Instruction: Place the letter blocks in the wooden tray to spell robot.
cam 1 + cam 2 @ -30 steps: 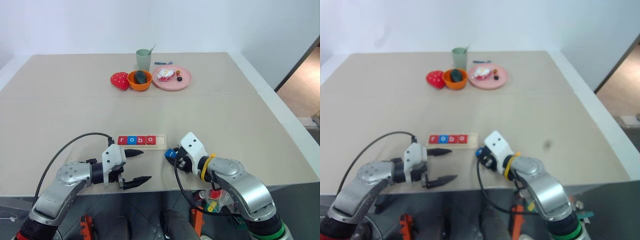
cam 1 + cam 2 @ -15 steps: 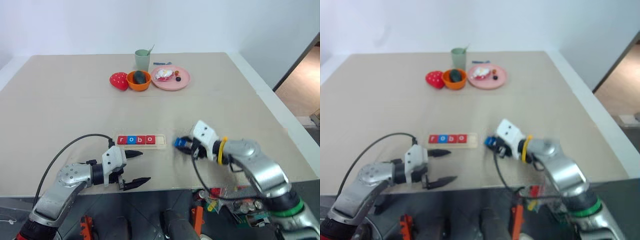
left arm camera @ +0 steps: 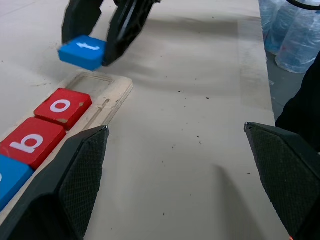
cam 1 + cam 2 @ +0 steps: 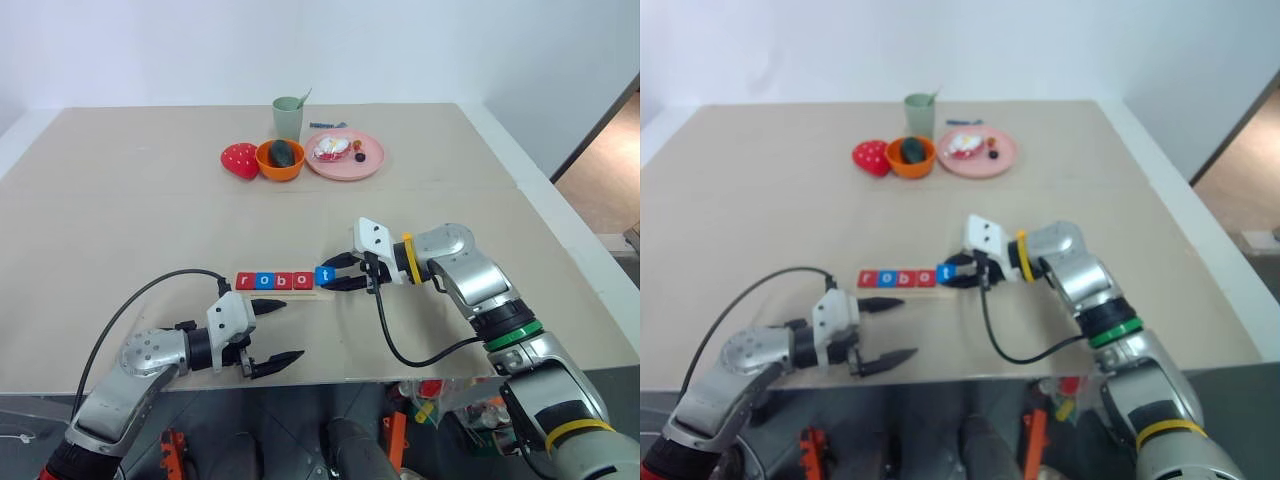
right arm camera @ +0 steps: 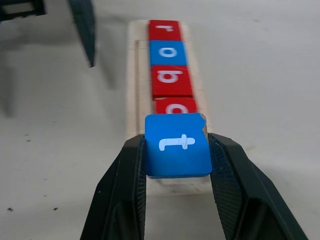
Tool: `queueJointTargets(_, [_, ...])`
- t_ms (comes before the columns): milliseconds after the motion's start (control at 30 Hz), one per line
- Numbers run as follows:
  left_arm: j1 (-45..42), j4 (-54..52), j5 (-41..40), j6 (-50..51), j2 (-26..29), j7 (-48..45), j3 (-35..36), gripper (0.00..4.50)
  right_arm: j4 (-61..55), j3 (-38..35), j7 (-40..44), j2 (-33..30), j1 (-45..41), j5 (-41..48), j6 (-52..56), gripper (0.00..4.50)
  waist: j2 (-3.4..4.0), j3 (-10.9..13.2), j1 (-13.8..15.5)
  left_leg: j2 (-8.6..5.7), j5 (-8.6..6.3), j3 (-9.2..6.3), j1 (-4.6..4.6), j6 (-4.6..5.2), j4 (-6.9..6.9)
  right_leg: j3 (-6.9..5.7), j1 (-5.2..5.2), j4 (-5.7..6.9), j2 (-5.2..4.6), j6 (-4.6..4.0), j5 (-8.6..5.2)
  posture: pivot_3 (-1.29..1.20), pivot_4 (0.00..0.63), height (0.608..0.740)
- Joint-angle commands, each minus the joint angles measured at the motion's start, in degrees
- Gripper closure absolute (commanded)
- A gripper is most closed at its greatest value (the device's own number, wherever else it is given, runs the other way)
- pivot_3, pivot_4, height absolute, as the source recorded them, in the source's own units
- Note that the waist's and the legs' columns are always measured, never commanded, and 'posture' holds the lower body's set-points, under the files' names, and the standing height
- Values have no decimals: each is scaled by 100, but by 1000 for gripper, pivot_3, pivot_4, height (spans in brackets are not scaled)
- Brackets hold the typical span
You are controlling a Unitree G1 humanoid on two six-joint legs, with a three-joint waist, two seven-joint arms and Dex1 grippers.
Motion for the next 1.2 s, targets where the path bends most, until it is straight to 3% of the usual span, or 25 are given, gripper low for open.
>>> queueJointTargets(33, [39, -237, 9, -97, 26, 73, 117, 0, 284, -54, 70, 133, -221, -119, -233, 3296, 0, 0, -2, 0, 0, 0, 2, 0, 1, 0, 1, 1, 1, -1, 1, 0, 150, 740])
queueJointTargets(333, [21, -259, 29, -89, -2, 185, 94, 0, 1005, -66, 225, 321, -440, -446, -803, 3296, 1, 1, -6, 4, 2, -1, 6, -1, 1, -2, 0, 5, 8, -6, 6, 0, 150, 740])
queueJointTargets(1200, [126, -298, 152, -148, -49, 321, 63, 0, 1755, -99, 285, 656, -681, -698, -1054, 3296, 2, 0, -6, 4, 2, -1, 9, -1, 1, -1, 3, 7, 7, -9, 8, 0, 150, 740])
